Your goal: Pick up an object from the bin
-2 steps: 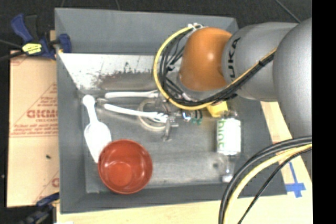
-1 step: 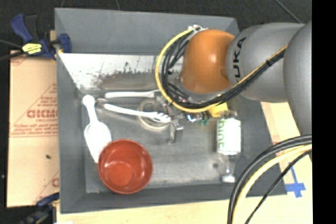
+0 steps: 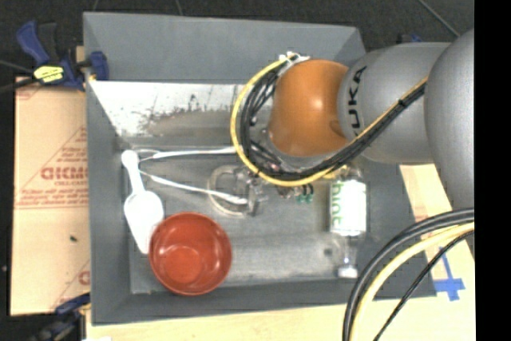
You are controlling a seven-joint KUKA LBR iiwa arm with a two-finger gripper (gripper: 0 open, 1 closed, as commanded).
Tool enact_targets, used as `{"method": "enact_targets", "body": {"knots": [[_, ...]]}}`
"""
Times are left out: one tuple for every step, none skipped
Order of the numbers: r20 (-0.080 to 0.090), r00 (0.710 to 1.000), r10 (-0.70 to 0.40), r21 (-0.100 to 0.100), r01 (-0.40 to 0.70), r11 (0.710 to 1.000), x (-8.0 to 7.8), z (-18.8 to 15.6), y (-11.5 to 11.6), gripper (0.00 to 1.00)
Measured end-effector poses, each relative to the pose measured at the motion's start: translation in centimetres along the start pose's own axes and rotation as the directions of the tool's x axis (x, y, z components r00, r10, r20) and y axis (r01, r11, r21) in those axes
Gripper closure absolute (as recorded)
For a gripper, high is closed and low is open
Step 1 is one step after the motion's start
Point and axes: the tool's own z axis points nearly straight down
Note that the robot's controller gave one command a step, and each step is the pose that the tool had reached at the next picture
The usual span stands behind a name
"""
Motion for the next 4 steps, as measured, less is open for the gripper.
{"method": "enact_targets", "body": {"knots": [[0.000,1.000,0.001,0.000,-0.001,1.000,0.0,0.0,0.0,1.00],[0.000,1.000,-0.007,0.001,0.007,1.000,-2.0,-10.2,1.2,1.00],[0.007,1.000,-0.001,0.001,0.001,1.000,-3.0,-12.7,1.0,1.00],[0.012,0.996,-0.092,0.003,0.092,0.996,-4.5,-15.7,3.3,1.00]]}}
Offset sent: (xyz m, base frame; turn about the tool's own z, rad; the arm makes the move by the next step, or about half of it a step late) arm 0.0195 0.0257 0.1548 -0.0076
